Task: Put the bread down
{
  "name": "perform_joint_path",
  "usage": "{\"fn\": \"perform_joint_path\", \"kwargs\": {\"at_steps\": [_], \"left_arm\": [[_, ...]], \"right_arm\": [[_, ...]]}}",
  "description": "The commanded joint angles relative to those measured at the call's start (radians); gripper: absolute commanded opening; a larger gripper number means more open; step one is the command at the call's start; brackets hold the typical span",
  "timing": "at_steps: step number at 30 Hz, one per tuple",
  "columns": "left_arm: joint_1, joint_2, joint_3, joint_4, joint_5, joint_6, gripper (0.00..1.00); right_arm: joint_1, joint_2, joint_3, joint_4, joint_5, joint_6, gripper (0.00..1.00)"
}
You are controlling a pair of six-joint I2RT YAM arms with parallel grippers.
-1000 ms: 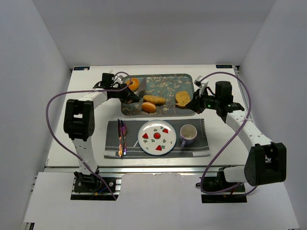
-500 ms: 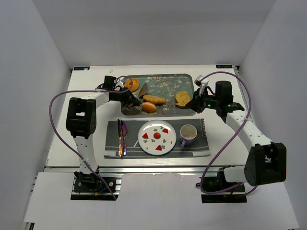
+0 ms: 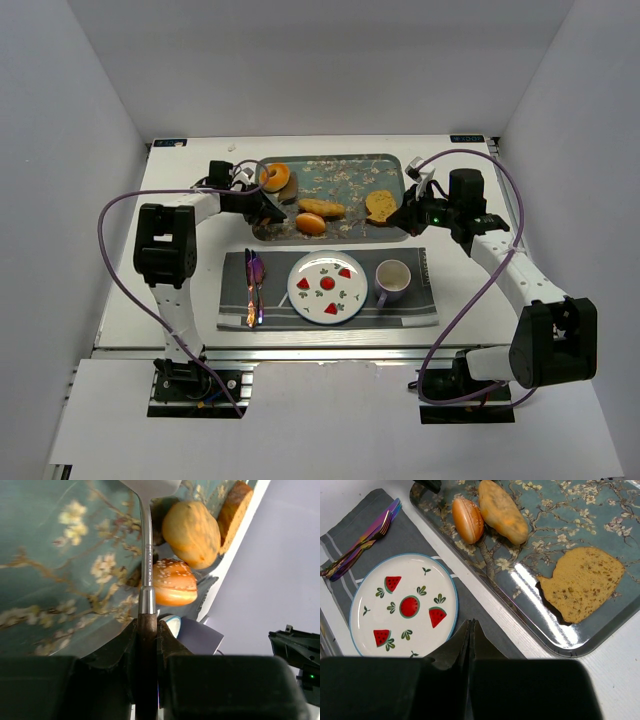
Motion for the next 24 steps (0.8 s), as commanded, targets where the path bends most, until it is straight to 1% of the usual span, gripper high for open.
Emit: {"fn": "perform_joint_path", "kwargs": {"at_steps": [1, 8, 15, 18, 24], "left_arm": [[0.028, -0.032, -0.009, -0.076, -0.054, -0.001, 0.0], [0.056, -0.054, 0.001, -0.11, -0.109, 0.002, 0.0], [0.058, -0.051, 0.054, -0.153, -0.169, 0.067, 0.0], [0.058, -0.04, 0.056, -0.13, -0.154, 0.091, 0.0], [0.058, -0.054, 0.013, -0.076, -0.1, 0.189, 0.0]], "right_arm": [[-0.002, -0.024, 0.003, 0.043, -0.011, 0.011, 0.0], [-0.001, -0.024, -0.002, 0.046, -0.015, 0.013, 0.0], [-0.001, -0.033, -0.014, 0.047, -0.015, 0.011, 0.0], [-0.002, -0.035, -0.014, 0.047, -0.015, 0.01, 0.0], [-0.002, -0.041, -0.017, 0.04, -0.013, -0.001, 0.0]]}}
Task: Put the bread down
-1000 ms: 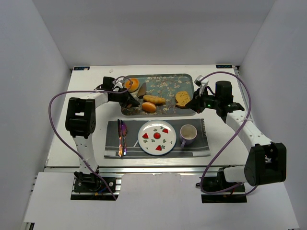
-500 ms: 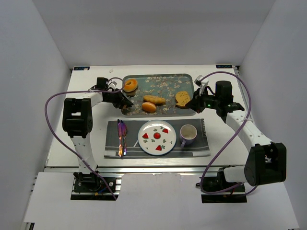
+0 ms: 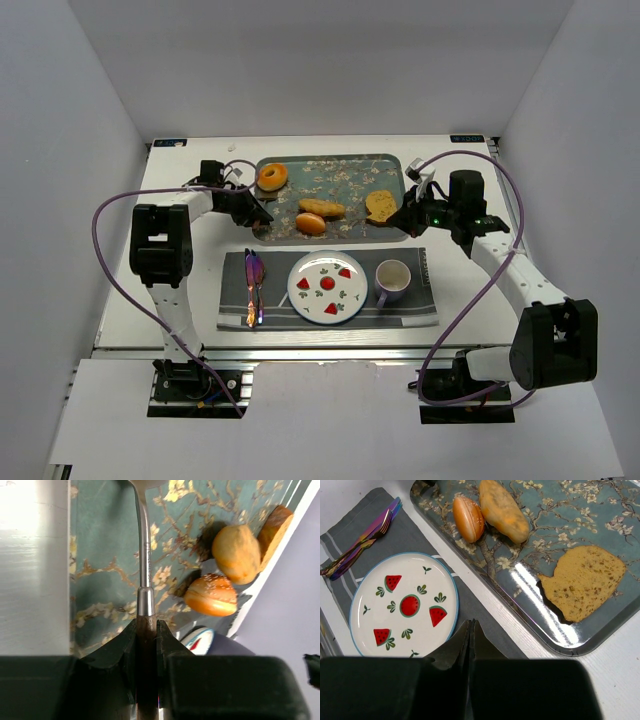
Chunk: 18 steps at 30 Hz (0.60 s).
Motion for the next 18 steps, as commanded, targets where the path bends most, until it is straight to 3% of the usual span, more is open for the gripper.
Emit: {"fn": "perform_joint_path", "kwargs": {"at_steps": [1, 8, 18], "left_arm": [[0.004, -0.062, -0.023, 0.043, 0.036, 0.094, 0.0], [0.003, -0.196, -0.178, 0.167, 0.075, 0.114, 0.0], [-0.023, -0.424, -0.306, 0.147, 0.07, 0.1, 0.0]], "right_arm": [[-0.001, -0.035, -0.005, 0.031, -0.013, -0.005, 0.0], [-0.002, -0.041, -0.012, 0.024, -0.016, -0.019, 0.0], [-0.002, -0.047, -0.016, 0.013, -0.031, -0.037, 0.0]]}}
